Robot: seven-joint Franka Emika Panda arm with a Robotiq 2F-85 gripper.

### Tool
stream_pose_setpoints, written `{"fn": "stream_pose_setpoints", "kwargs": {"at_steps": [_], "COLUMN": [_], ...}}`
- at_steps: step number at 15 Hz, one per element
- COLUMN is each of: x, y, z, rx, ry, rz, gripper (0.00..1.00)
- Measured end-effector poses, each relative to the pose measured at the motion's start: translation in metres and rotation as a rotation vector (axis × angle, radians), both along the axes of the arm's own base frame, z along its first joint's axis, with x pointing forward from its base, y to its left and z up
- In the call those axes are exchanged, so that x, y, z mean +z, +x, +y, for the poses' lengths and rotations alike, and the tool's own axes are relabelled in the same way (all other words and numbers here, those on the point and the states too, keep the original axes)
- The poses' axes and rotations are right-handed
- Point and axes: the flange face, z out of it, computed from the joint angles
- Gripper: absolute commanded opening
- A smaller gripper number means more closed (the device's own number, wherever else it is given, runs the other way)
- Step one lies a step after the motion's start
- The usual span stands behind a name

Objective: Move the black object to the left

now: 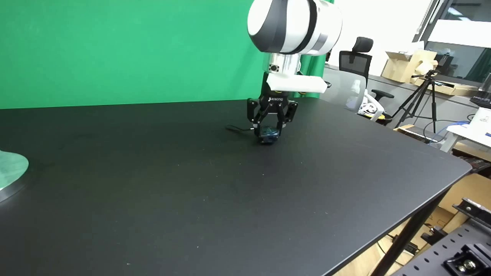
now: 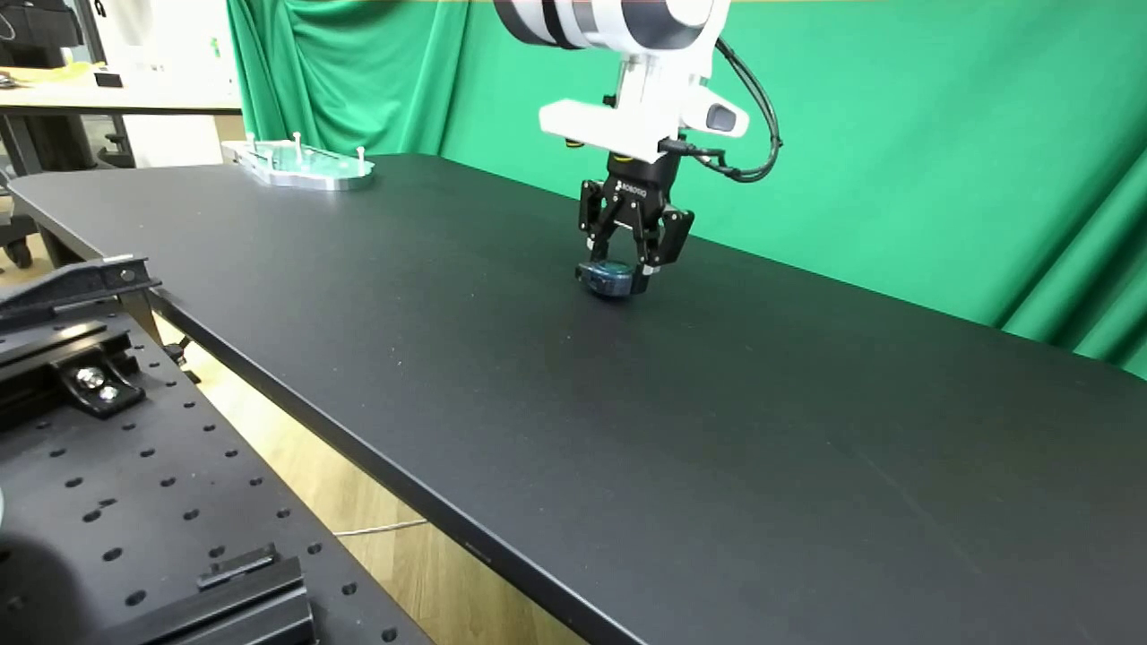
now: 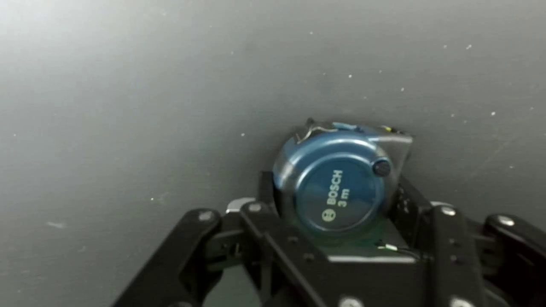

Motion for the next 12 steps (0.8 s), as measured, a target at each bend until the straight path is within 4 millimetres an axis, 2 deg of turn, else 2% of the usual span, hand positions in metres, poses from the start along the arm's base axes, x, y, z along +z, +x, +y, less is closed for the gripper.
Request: {"fn": "stream_pose_setpoints", "kwargs": {"at_steps": [3,7,12], "x": [0.011,0.026,0.024], "y": [-0.005,-0.029,-0.06], "z": [0.026,0.066,0.1], "rx": [0.047,0.123,0.208], "ry": [0.004,0.019,0.017], "rz": [-0.008,0.001,0.025], "gripper": [0.42,0.42,0.42]}}
